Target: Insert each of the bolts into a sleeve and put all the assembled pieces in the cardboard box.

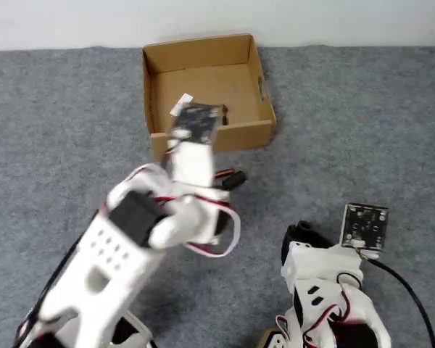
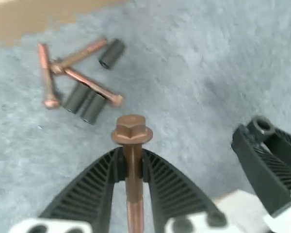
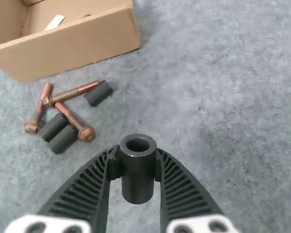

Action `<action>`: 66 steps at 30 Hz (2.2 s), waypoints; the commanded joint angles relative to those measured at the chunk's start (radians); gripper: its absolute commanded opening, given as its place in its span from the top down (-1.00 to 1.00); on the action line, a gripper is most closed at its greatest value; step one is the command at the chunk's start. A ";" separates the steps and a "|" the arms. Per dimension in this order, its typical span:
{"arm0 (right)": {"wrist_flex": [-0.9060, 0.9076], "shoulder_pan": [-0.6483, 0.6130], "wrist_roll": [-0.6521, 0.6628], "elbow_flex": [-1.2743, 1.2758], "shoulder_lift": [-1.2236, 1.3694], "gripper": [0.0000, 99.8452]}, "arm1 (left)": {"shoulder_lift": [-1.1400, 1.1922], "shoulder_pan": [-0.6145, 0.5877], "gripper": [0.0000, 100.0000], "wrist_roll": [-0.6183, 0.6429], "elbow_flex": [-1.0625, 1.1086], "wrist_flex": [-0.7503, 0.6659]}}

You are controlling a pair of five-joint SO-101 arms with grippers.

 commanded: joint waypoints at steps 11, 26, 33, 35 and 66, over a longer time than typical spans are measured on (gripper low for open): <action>-0.148 -0.208 0.011 0.012 0.004 0.98 | -0.701 -0.186 0.99 -0.057 0.584 -0.367; -0.237 -0.513 0.021 0.068 0.004 0.98 | -1.197 -0.184 0.99 -0.224 0.970 -0.638; -0.245 -0.556 0.178 0.074 0.004 0.98 | -1.200 -0.141 0.99 -0.155 0.970 -0.720; -0.272 -0.556 0.213 0.078 0.004 0.98 | -1.200 -0.098 0.99 -0.152 0.969 -0.721; -0.392 -0.631 0.362 0.130 0.004 0.98 | -1.194 0.049 0.99 -0.020 0.972 -0.833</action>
